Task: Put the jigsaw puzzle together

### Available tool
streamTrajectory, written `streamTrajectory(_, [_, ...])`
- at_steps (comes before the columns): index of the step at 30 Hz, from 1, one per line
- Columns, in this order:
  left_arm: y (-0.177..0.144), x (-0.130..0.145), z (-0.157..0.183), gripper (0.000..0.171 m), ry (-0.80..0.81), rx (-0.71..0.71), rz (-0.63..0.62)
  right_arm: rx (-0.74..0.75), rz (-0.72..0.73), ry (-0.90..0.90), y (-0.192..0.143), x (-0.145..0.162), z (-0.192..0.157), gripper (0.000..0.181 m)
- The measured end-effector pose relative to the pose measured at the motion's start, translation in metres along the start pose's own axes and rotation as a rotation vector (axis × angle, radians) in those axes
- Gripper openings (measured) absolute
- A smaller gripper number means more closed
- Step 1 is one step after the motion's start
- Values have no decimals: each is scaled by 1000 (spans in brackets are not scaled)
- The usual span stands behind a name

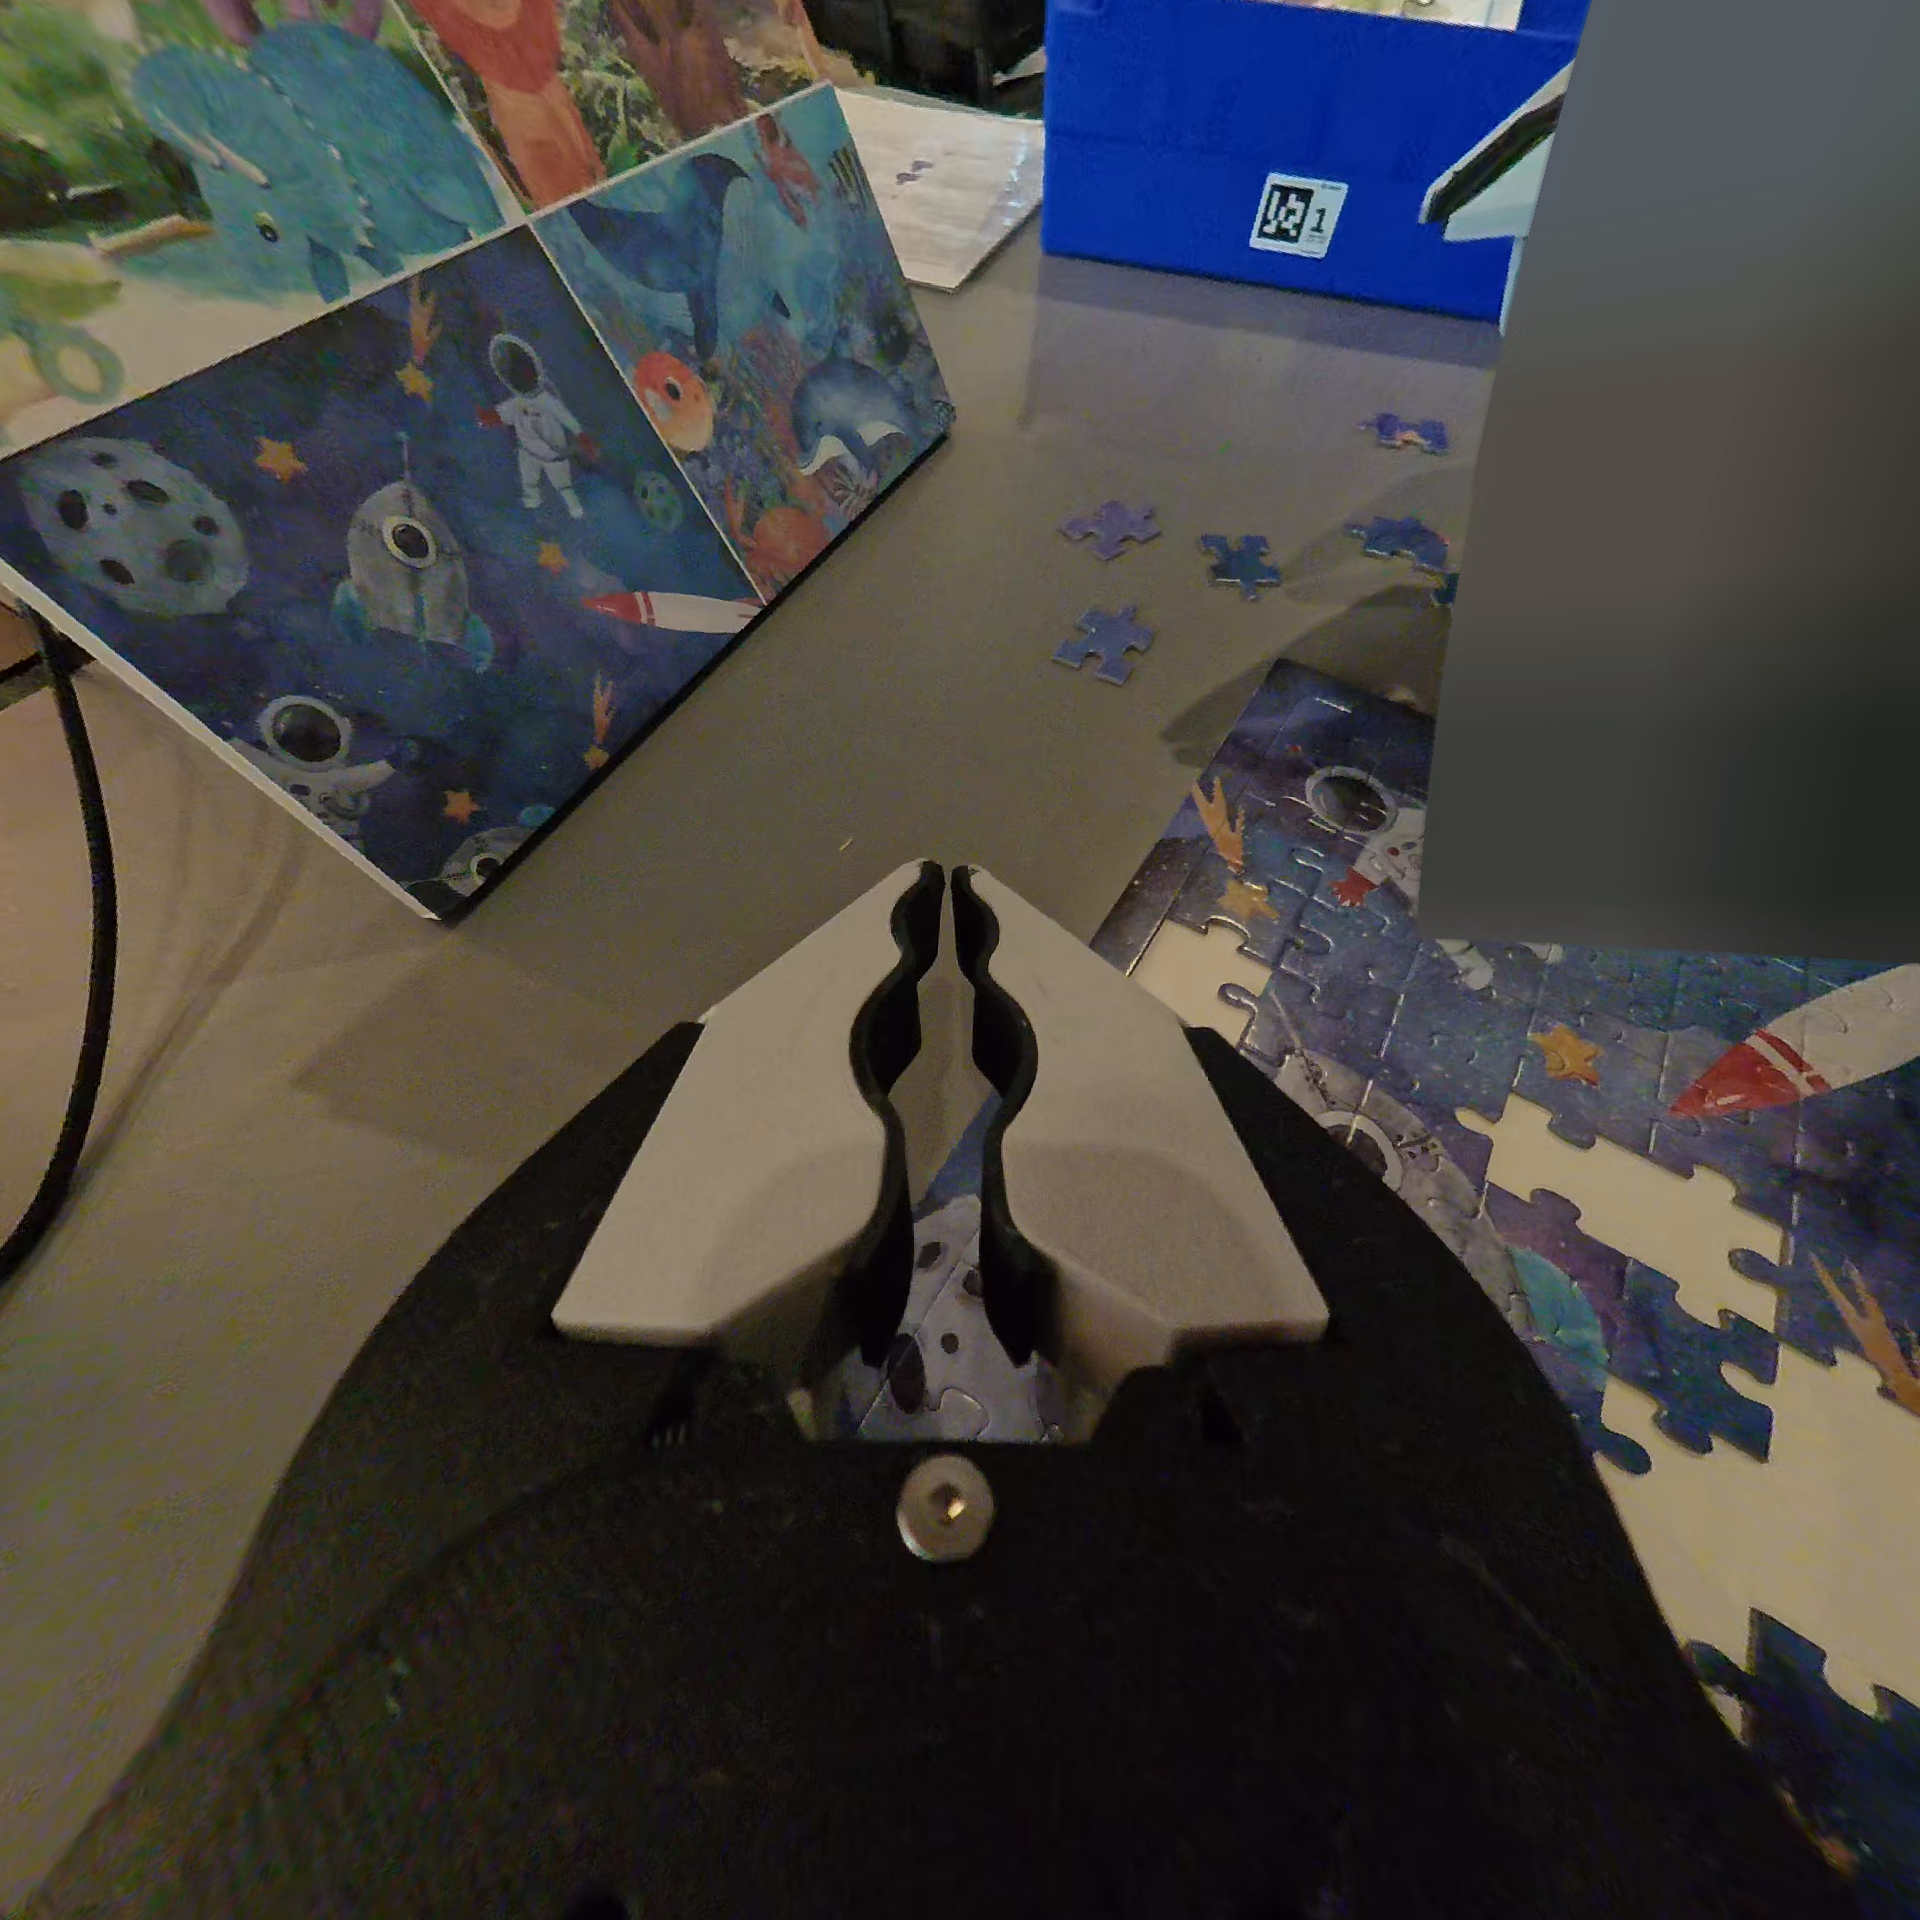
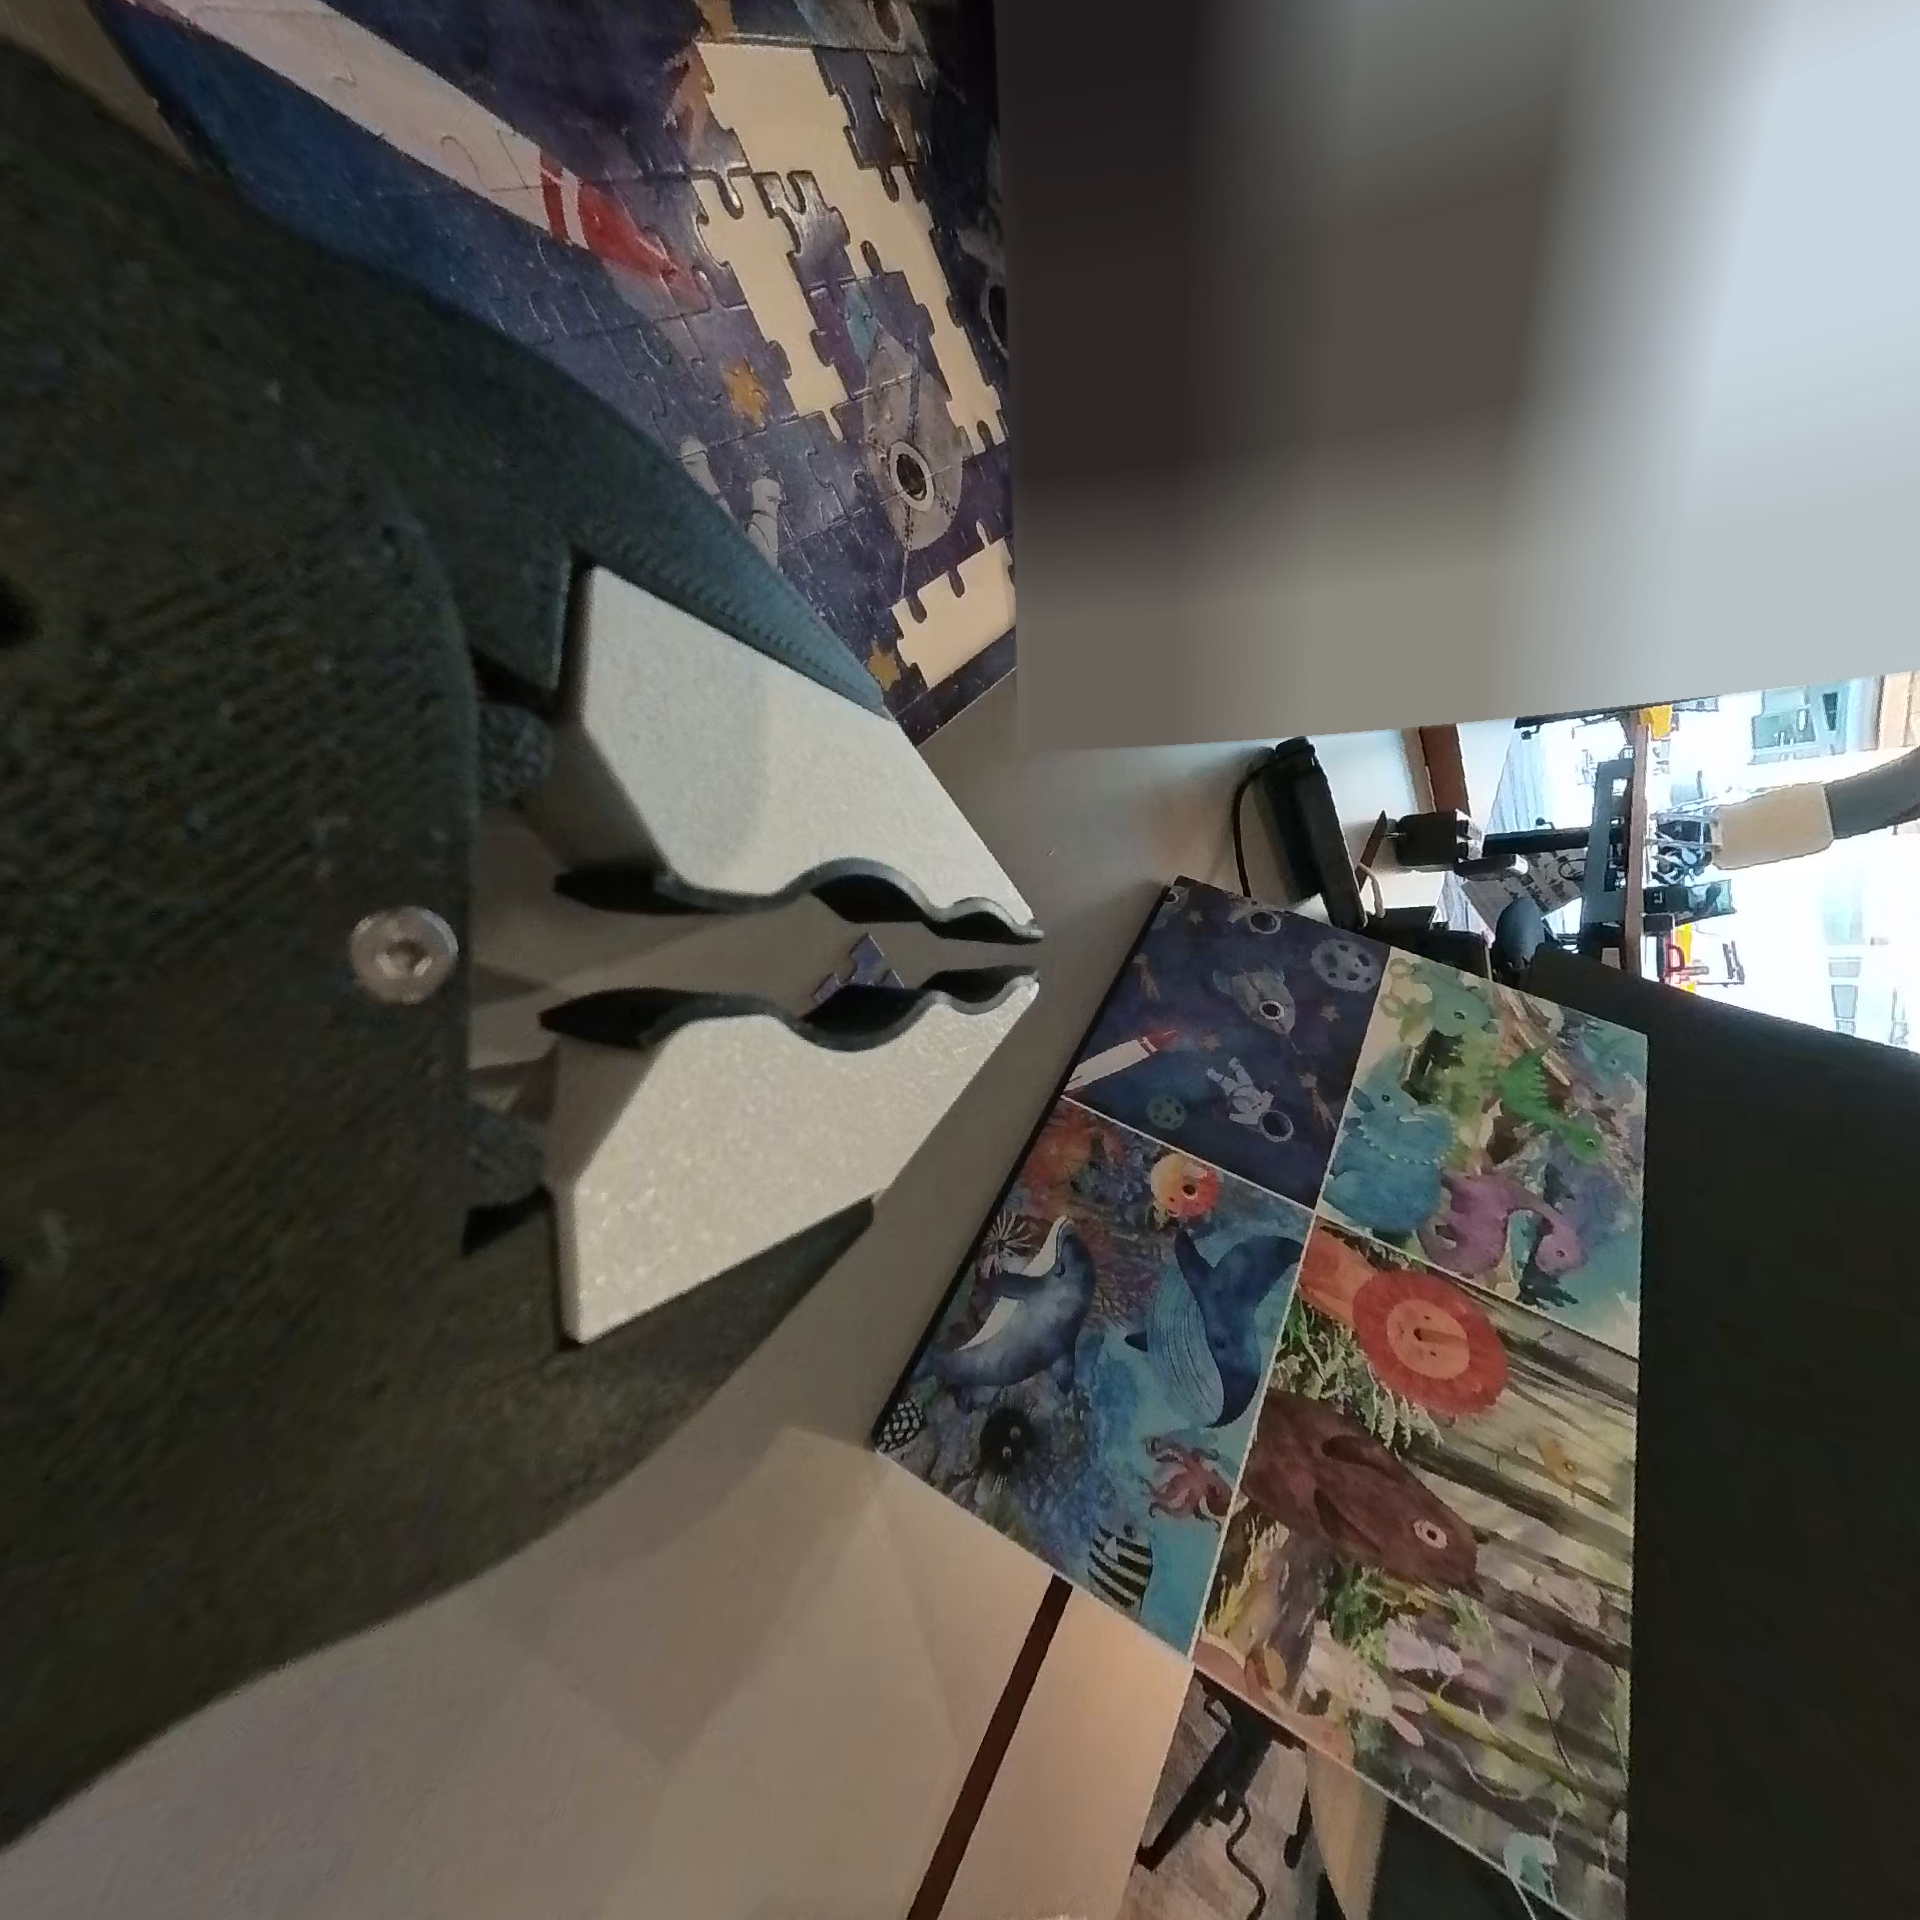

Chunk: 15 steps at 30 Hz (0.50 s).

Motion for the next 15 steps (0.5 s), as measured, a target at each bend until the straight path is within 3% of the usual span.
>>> streamTrajectory(11, [0,-1,0,0,16,-4,-3,107,98,-107,-17,-21,20,0])
streamTrajectory(15, [-1,-2,2,0,31,-5,-4,215,26,-236,-32,-15,45,0])
Point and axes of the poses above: each gripper's, where its closed fingertips meet, y out along the fingers, x out of its underside, z = x × y across the jaws, the point moved 2 cm from there along -y, back along the fingers, and after that the axes turned 13 degrees about z, right-handed, at the moved point
